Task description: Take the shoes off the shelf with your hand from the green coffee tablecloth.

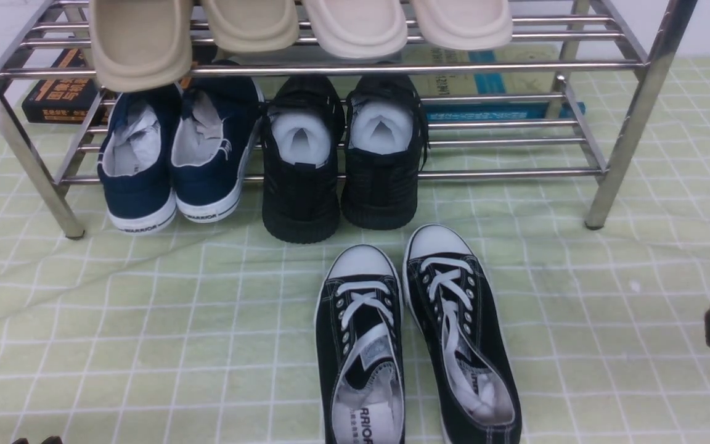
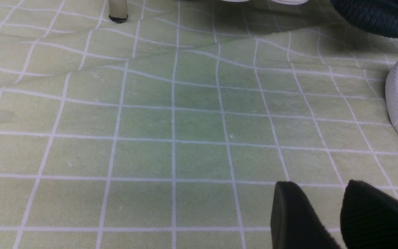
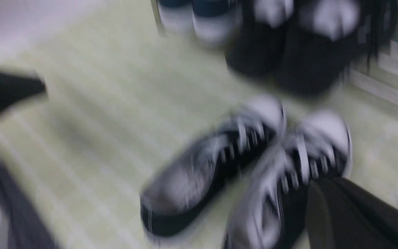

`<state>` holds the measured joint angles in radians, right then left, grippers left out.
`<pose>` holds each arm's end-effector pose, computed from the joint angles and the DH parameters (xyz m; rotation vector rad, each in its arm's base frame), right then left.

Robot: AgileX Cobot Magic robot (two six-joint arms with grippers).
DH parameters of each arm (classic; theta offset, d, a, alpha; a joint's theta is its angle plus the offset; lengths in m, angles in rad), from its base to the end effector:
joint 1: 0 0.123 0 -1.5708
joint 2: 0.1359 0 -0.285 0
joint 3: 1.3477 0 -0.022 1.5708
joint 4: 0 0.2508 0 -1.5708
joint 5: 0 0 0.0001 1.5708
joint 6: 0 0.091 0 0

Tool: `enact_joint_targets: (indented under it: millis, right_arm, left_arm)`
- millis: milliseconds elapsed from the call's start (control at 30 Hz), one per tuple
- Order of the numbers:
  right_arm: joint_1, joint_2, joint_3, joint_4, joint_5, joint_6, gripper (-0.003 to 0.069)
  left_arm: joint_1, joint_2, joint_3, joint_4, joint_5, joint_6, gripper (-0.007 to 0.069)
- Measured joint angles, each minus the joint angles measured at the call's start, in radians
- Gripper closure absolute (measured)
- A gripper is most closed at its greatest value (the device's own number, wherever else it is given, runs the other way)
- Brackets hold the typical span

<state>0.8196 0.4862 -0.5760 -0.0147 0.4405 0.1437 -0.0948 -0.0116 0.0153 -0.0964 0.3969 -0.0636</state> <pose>0.0681 0.0721 0.3311 -0.6327 1.7762 0.6553 0.0513 -0.0083 0.1732 -0.0289 1.8872 -0.2044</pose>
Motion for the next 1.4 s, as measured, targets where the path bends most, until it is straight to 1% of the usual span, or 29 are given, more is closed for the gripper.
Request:
enact_joint_targets:
  millis: [67, 100, 133, 233, 1033, 1100, 1167, 1200, 1233, 1267, 1300, 1333, 1367, 1400]
  right_arm:
    - [0.0, -0.108, 0.136, -0.004, -0.193, 0.0, 0.0671]
    - [0.0, -0.108, 0.147, -0.004, -0.208, 0.0, 0.0671]
    - [0.0, -0.164, 0.216, -0.004, -0.299, 0.001, 0.067]
    - [0.0, -0.216, 0.273, -0.003, -0.367, 0.004, 0.0669]
    - [0.0, -0.229, 0.303, 0.0, -0.383, 0.007, 0.0652]
    - [-0.001, -0.247, 0.32, 0.0, -0.369, -0.014, 0.0651]
    - [-0.02, -0.271, 0.344, 0.0, -0.35, -0.041, 0.0648]
    - [-0.079, -0.303, 0.381, 0.0, -0.33, -0.051, 0.0647]
    - [-0.087, -0.307, 0.389, 0.0, -0.325, -0.052, 0.0647]
    - [-0.151, -0.329, 0.423, 0.0, -0.306, -0.052, 0.0645]
    - [-0.161, -0.332, 0.428, 0.0, -0.304, -0.052, 0.0645]
    - [-0.259, -0.358, 0.468, 0.0, -0.292, -0.052, 0.0645]
    - [-0.304, -0.369, 0.487, 0.0, -0.287, -0.052, 0.0645]
    - [-0.372, -0.385, 0.513, 0.0, -0.282, -0.052, 0.0644]
  left_arm:
    - [0.0, 0.0, 0.0, 0.0, 0.0, 0.0, 0.0383]
    - [0.0, 0.0, 0.0, 0.0, 0.0, 0.0, 0.0383]
    - [0.0, 0.0, 0.0, 0.0, 0.0, 0.0, 0.0383]
    - [0.0, 0.0, 0.0, 0.0, 0.0, 0.0, 0.0383]
    - [0.0, 0.0, 0.0, 0.0, 0.0, 0.0, 0.0383]
    - [0.0, 0.0, 0.0, 0.0, 0.0, 0.0, 0.0383]
    - [0.0, 0.0, 0.0, 0.0, 0.0, 0.0, 0.0383]
    - [0.0, 0.0, 0.0, 0.0, 0.0, 0.0, 0.0383]
    - [0.0, 0.0, 0.0, 0.0, 0.0, 0.0, 0.0383]
    - [0.0, 0.0, 0.0, 0.0, 0.0, 0.0, 0.0383]
    - [0.0, 0.0, 0.0, 0.0, 0.0, 0.0, 0.0383]
    - [0.0, 0.0, 0.0, 0.0, 0.0, 0.0, 0.0383]
    - [0.0, 0.0, 0.0, 0.0, 0.0, 0.0, 0.0383]
    - [0.0, 0.0, 0.0, 0.0, 0.0, 0.0, 0.0383]
